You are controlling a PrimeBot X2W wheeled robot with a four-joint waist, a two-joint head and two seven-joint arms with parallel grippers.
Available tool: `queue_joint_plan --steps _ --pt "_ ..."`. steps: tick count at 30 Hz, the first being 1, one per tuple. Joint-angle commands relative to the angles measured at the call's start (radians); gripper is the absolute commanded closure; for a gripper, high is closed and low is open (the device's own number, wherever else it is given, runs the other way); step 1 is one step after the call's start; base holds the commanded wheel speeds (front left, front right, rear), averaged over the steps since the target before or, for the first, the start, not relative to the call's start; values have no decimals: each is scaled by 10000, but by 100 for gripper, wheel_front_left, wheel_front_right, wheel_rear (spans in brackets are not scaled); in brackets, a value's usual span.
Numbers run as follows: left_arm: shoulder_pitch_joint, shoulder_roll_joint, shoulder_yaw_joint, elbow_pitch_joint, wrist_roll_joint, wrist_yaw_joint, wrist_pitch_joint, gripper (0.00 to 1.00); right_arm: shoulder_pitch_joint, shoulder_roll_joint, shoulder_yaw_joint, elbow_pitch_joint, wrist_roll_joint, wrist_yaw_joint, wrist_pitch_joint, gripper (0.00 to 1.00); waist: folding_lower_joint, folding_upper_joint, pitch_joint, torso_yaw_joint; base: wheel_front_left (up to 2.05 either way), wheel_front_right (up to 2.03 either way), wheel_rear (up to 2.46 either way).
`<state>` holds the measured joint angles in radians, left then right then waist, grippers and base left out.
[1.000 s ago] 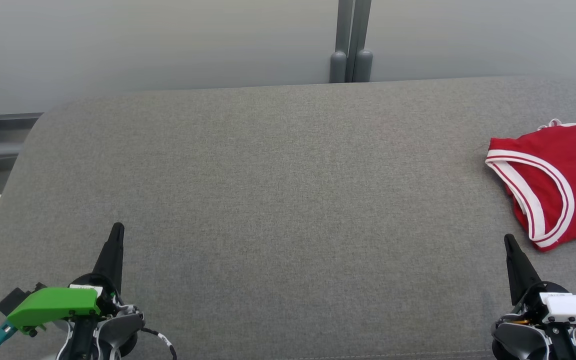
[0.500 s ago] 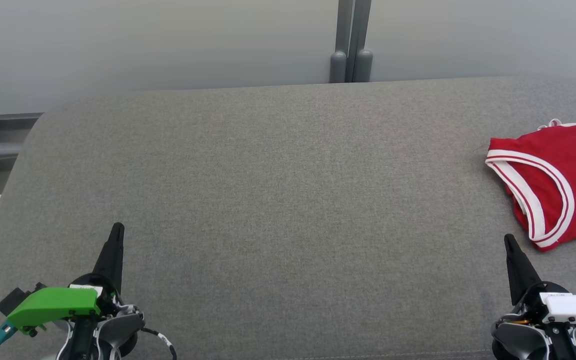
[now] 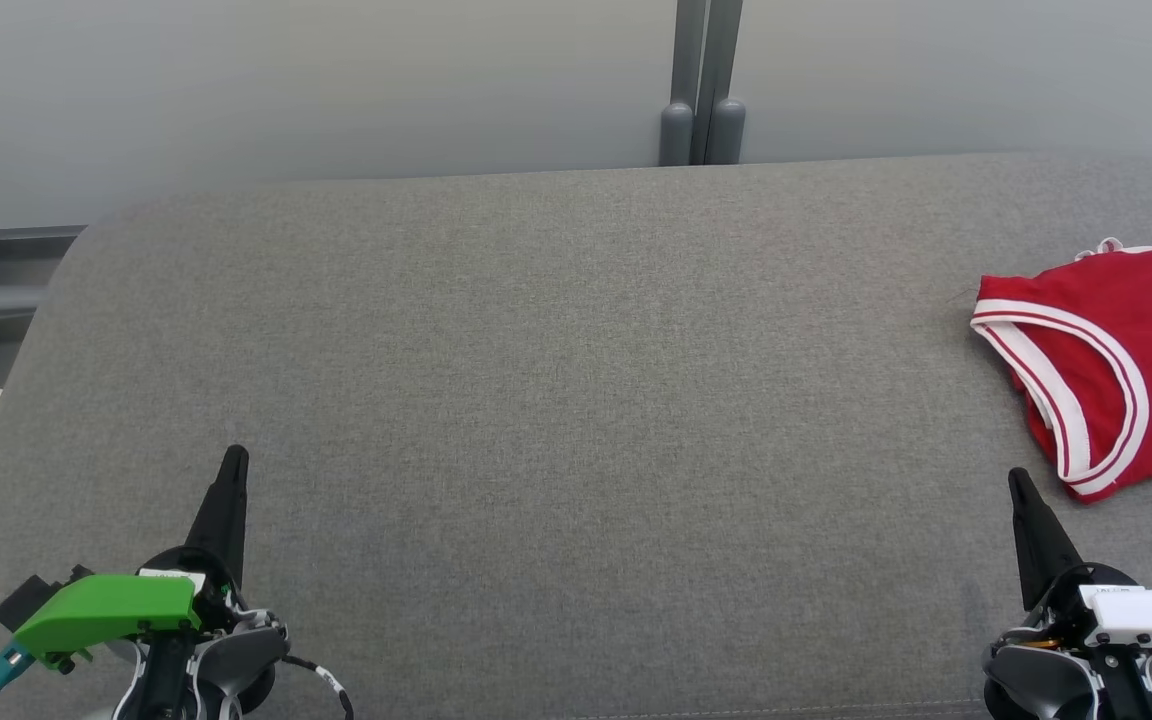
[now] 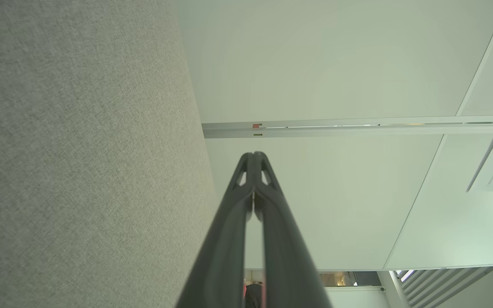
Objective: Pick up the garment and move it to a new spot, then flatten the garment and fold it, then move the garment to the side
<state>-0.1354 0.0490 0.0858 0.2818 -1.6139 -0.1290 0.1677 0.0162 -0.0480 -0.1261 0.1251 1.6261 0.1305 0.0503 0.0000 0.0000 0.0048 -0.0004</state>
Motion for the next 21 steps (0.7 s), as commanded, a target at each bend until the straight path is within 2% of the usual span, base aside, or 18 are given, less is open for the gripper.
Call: queue_joint_plan --steps 1,21 --pt "-154 7 23 -30 4 -51 56 100 -45 -42 -22 -38 18 4 2 100 0 0 0 0 0 0 0" --pt "-154 7 21 -31 4 -51 55 100 -44 -42 -21 -38 18 4 1 100 0 0 0 0 0 0 0"
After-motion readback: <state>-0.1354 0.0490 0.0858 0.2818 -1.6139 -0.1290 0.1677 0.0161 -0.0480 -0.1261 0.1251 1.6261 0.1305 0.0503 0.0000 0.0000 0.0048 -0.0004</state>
